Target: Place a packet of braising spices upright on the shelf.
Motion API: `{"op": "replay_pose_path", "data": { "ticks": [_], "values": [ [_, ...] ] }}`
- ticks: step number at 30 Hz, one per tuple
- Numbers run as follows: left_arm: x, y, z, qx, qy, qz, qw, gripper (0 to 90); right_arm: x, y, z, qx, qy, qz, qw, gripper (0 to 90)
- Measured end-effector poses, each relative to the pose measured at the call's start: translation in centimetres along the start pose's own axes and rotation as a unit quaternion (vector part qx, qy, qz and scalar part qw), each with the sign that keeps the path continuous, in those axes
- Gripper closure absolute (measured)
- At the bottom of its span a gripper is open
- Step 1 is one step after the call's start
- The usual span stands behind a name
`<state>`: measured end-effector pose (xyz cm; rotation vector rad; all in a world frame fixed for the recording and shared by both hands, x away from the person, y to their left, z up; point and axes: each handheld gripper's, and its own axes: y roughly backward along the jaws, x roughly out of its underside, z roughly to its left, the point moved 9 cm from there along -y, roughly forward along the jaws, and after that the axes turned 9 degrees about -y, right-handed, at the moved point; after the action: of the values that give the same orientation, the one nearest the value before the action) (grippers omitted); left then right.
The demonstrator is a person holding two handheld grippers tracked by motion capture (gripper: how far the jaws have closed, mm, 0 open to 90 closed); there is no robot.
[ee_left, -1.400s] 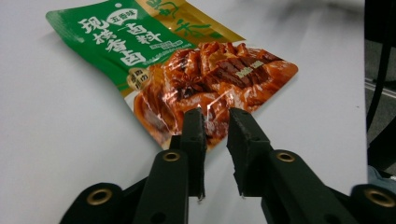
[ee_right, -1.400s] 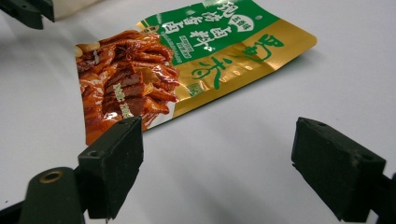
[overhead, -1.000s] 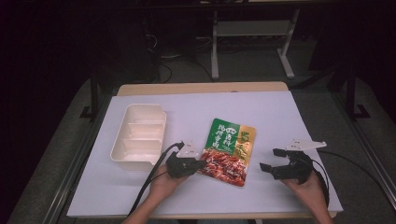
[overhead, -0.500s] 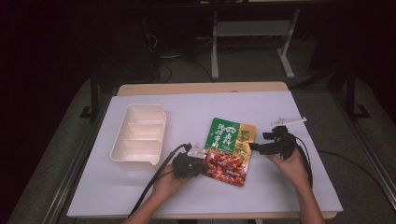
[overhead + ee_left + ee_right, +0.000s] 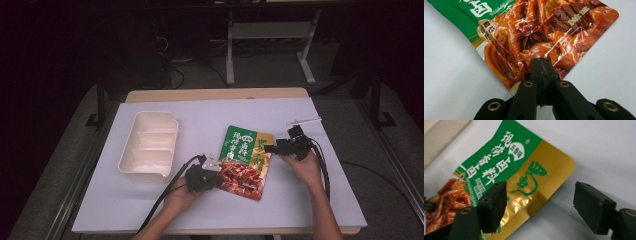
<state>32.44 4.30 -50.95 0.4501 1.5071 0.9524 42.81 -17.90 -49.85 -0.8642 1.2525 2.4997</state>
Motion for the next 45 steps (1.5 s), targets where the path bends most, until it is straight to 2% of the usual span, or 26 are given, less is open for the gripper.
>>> {"op": "replay_pose_path", "data": {
  "ticks": [4,6,8,9,12,13,14,17,20,21,24,31,38,40,45],
  "values": [
    [0.0,0.0,0.0,-0.002,-0.003,0.001,1.0000,90.0,0.3,-0.4,0.0,-0.008,-0.003,0.012,0.9999,31.9],
    [0.0,0.0,-0.1,-0.005,-0.007,0.001,1.0000,90.0,0.7,-0.9,0.3,-0.017,0.001,0.023,0.9996,40.4],
    [0.0,0.0,-0.1,-0.007,-0.008,0.002,0.9999,90.0,0.8,-1.0,0.4,-0.020,0.003,0.027,0.9994,42.8],
    [0.0,0.0,-0.1,-0.008,-0.008,0.002,0.9999,90.0,1.0,-1.2,0.9,-0.032,0.006,0.033,0.9989,47.8],
    [0.0,0.0,-0.1,-0.008,-0.007,0.002,0.9999,90.0,1.1,-1.2,1.1,-0.036,0.010,0.033,0.9988,52.1],
    [0.0,0.0,-0.1,-0.008,-0.007,0.002,0.9999,89.9,1.1,-1.0,1.5,-0.050,0.010,0.029,0.9983,56.2],
    [0.0,0.0,-0.1,-0.008,-0.006,0.002,0.9999,89.9,1.1,-1.0,1.5,-0.050,0.010,0.029,0.9983,56.2],
    [0.0,0.0,-0.1,-0.007,-0.005,0.001,1.0000,90.0,1.0,-0.6,2.4,-0.082,0.011,0.021,0.9964,59.8],
    [0.0,0.0,-0.1,-0.006,-0.004,0.001,1.0000,89.9,1.0,-0.2,3.3,-0.119,0.008,0.016,0.9927,62.8],
    [0.0,0.0,-0.1,-0.006,-0.004,0.001,1.0000,89.9,1.0,-0.3,3.4,-0.123,0.009,0.018,0.9922,62.9],
    [0.0,0.0,-0.1,-0.007,-0.005,0.001,1.0000,89.9,1.3,-0.8,3.6,-0.122,0.017,0.026,0.9920,65.2],
    [-0.1,-0.1,-0.1,-0.005,-0.003,-0.002,1.0000,89.9,1.9,-2.3,3.5,-0.098,0.025,0.042,0.9940,73.3],
    [-0.1,-0.1,-0.2,-0.021,-0.003,-0.011,0.9997,89.7,2.2,-2.6,3.3,-0.082,0.026,0.043,0.9953,81.3],
    [-0.1,-0.1,-0.1,-0.021,0.000,-0.015,0.9997,88.5,2.1,-2.6,3.3,-0.083,0.025,0.039,0.9954,85.6],
    [0.1,0.0,0.0,-0.017,0.014,-0.026,0.9994,86.6,1.9,-2.2,3.5,-0.089,0.018,0.027,0.9955,87.7]
  ]
}}
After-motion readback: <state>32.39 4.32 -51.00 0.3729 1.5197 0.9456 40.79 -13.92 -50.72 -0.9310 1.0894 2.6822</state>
